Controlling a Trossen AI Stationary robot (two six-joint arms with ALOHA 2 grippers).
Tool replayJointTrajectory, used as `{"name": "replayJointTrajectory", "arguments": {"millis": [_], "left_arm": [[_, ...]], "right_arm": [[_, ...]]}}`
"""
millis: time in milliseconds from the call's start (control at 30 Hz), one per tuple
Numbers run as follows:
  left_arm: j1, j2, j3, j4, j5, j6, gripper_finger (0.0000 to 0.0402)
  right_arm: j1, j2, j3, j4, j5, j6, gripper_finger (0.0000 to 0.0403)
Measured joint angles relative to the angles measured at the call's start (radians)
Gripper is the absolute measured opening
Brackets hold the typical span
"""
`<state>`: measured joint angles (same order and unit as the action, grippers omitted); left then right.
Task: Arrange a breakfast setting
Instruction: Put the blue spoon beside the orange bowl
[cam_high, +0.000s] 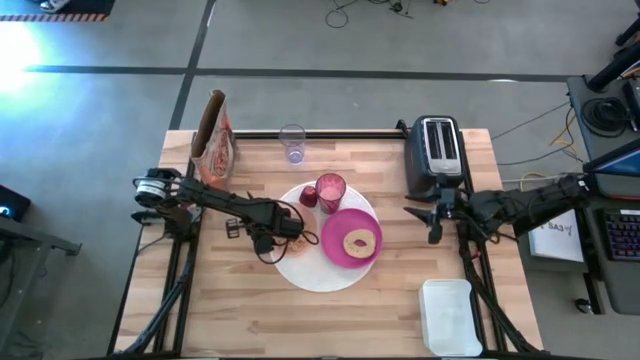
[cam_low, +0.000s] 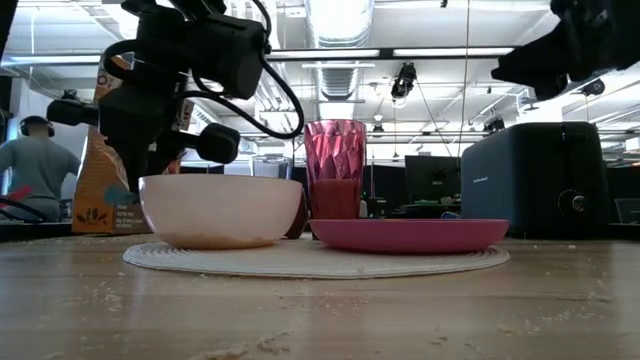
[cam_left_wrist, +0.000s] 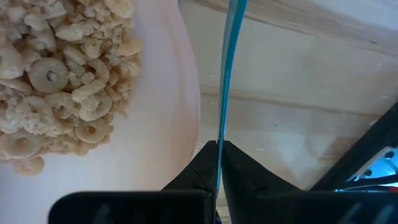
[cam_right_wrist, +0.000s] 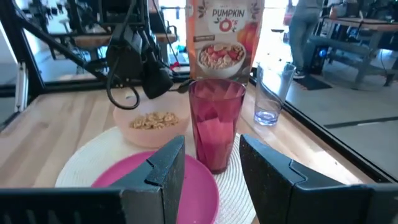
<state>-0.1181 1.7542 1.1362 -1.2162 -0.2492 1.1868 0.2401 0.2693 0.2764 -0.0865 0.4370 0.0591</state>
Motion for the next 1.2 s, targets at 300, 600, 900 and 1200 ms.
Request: {"name": "replayJointTrajectory", "arguments": {"millis": [300, 600, 900, 1200], "left_arm": [[-0.001, 0.0, 0.0, 0.004, -0.001, -0.001, 0.0], [-0.001, 0.0, 0.0, 0.005, -0.002, -0.001, 0.0], [-0.001, 0.011, 0.0, 0.009, -0.003, 0.0, 0.0], [-0.007, 0.011, 0.0, 0.012, -0.004, 0.0, 0.0]], "right_arm": [[0.0, -0.154, -0.07, 0.001, 0.01, -0.034, 0.0144], [0.0, -0.247, -0.154, -0.009, 0.01, -0.028, 0.0144], [0.0, -0.244, -0.25, 0.124, 0.007, 0.021, 0.0144], [-0.002, -0.234, -0.25, 0.118, 0.153, 0.034, 0.0144]]}}
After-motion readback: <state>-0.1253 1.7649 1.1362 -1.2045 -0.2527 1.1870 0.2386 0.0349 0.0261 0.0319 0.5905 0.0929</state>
